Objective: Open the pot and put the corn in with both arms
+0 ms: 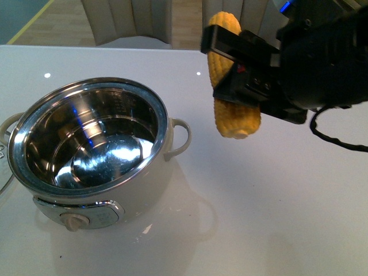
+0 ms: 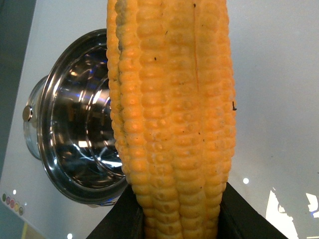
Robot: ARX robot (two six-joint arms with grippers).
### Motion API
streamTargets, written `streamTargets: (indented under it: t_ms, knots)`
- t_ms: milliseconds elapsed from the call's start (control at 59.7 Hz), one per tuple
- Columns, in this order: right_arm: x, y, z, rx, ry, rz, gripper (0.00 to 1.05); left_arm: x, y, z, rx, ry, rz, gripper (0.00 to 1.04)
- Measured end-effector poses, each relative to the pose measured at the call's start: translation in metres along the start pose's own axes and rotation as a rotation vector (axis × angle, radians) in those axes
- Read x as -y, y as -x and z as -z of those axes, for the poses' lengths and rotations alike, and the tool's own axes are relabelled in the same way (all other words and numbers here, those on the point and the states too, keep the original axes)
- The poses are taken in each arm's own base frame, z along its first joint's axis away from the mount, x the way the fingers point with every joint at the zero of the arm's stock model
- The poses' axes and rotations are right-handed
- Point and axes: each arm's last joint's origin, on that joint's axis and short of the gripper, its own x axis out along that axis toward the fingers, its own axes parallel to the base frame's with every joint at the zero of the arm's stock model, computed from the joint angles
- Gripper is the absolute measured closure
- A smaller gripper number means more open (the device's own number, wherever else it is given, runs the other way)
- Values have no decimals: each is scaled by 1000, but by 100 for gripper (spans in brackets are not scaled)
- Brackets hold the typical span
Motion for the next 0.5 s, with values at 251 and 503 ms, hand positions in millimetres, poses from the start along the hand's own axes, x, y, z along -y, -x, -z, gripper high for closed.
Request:
streamTargets:
  t_ms: [251, 503]
  knots:
    - [-26, -38, -3, -77, -29, -29, 82, 0, 0, 0, 0, 0, 0, 7]
    - [-49, -57, -9, -97, -69, -77, 82, 0, 0, 0, 0, 0, 0, 7]
